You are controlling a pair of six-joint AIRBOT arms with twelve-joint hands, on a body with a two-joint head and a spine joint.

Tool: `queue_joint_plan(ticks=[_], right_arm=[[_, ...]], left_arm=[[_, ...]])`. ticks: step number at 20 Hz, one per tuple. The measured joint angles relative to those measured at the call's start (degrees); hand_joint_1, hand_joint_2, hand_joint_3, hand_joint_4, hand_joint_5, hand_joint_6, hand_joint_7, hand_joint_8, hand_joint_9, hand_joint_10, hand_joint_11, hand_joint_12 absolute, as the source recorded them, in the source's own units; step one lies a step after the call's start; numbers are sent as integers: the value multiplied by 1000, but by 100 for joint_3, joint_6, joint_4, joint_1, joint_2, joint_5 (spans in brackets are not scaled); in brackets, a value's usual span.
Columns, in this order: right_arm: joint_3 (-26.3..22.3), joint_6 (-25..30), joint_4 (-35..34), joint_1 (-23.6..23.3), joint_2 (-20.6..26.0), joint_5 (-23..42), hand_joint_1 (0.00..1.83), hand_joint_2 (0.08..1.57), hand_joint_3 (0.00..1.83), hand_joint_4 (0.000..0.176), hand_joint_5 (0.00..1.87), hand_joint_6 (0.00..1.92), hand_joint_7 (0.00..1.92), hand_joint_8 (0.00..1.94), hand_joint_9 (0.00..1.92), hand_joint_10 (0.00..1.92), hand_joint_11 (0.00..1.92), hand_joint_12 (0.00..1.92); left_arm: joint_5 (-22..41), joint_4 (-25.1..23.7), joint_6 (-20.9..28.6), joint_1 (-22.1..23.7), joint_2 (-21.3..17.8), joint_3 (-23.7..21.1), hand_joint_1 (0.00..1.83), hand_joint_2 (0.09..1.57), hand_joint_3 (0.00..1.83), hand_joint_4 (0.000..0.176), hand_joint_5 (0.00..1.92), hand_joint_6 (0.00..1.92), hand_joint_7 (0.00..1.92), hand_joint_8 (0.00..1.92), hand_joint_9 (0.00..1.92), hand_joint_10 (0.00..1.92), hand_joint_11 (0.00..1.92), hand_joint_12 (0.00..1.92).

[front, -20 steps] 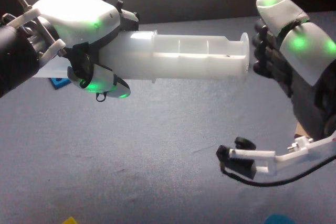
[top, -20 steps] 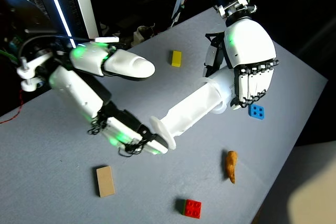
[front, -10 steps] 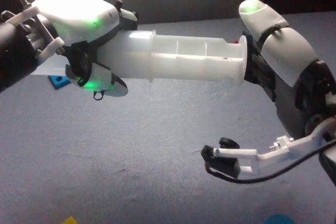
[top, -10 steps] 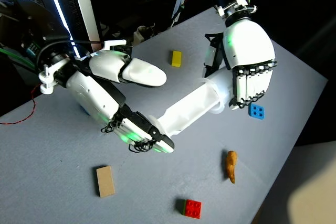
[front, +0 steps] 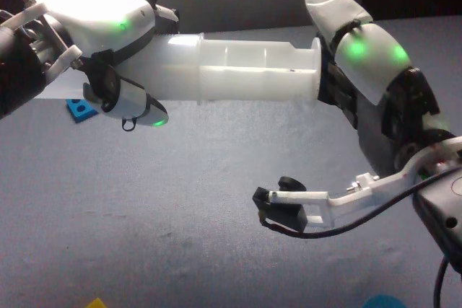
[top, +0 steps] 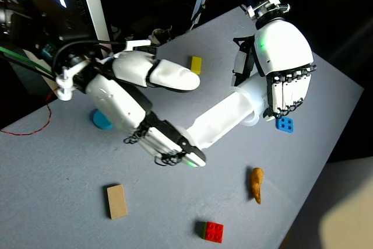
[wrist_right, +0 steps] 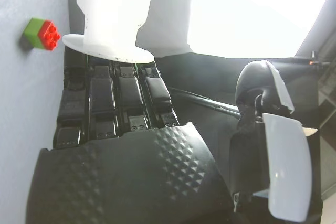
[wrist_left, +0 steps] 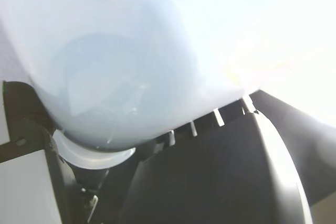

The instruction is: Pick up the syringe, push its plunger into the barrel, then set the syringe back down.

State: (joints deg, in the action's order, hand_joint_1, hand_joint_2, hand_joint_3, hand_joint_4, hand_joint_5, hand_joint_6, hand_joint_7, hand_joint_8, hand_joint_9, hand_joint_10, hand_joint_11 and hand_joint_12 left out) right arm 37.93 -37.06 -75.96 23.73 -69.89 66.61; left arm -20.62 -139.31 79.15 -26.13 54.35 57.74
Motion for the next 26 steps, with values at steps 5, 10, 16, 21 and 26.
queue_joint_plan(ticks=[5, 10, 16, 21, 26], right_arm=[[94, -186, 7, -61, -146, -107, 86, 1036, 0, 0, 200, 1, 214, 2, 210, 2, 0, 696], [153, -225, 61, -103, -278, -214, 103, 1031, 0, 0, 201, 4, 214, 4, 217, 5, 0, 755], [297, -284, 144, -195, -505, -330, 81, 1037, 0, 0, 163, 2, 164, 2, 166, 1, 0, 616], [407, -284, 208, -251, -684, -428, 135, 1017, 0, 0, 169, 2, 176, 2, 177, 2, 0, 628], [588, -291, 229, -354, -883, -638, 104, 1030, 0, 0, 155, 2, 158, 1, 155, 2, 0, 591]], left_arm=[[-11, 26, -42, 0, -2, 0, 1362, 1165, 0, 0, 858, 978, 797, 1302, 907, 1374, 929, 1280], [-9, 76, -68, 0, -2, 0, 1363, 1175, 1, 0, 759, 1137, 800, 1289, 910, 1319, 955, 1167], [-17, 162, -68, 0, -2, 0, 1487, 1129, 2, 0, 774, 1069, 834, 1182, 931, 1133, 908, 1457], [-28, 175, -70, 0, -13, 0, 1387, 1157, 0, 0, 819, 1067, 810, 1253, 906, 1288, 907, 1299], [-55, 179, -94, 0, -20, -2, 1365, 1172, 0, 0, 753, 1157, 820, 1241, 913, 1325, 948, 1243]])
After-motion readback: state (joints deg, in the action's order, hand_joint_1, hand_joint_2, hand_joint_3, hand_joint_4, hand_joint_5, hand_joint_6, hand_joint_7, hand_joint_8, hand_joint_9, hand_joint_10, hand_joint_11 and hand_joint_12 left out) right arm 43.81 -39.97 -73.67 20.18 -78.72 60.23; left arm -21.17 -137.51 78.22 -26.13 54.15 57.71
